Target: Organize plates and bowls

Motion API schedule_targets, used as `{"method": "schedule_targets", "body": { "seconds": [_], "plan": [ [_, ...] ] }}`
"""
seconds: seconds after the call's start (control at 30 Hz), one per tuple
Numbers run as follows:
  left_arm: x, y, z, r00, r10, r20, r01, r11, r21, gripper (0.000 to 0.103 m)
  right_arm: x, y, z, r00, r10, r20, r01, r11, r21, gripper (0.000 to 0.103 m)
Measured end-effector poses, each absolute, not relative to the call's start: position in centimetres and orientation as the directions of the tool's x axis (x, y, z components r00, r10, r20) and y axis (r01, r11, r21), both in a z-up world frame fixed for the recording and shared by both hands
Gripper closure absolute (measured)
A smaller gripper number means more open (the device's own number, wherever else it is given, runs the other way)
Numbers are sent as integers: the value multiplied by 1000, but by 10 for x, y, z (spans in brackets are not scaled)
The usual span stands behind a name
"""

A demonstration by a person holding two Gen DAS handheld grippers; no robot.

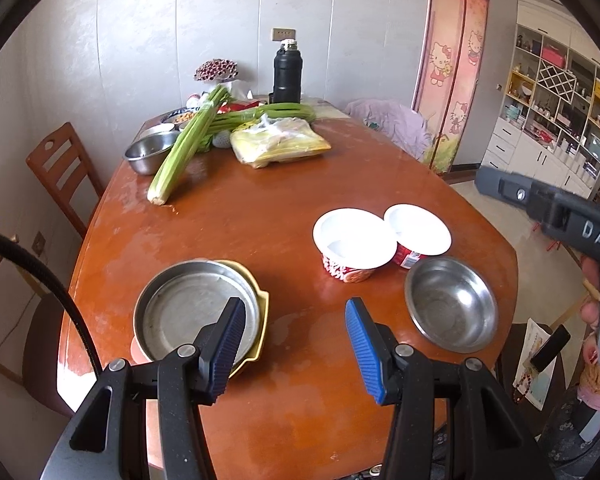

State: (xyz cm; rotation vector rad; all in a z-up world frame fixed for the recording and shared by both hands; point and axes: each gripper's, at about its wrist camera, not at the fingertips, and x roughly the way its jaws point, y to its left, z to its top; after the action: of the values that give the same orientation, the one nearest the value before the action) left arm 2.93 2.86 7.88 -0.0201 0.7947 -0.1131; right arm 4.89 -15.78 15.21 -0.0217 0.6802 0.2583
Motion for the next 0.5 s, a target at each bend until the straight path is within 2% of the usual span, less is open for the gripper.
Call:
{"method": "schedule_targets", "body": {
  "seconds": [0.07, 0.5],
  "plan": [
    [30, 24, 80, 697, -109, -709, 93, 994, -62, 51, 49, -163, 151, 744, 224, -630, -236, 969, 65, 42],
    [49, -17, 71, 663, -128, -738, 131, 990, -54, 51, 60, -223, 137, 734, 207, -647, -165, 978, 125, 40]
  ]
}}
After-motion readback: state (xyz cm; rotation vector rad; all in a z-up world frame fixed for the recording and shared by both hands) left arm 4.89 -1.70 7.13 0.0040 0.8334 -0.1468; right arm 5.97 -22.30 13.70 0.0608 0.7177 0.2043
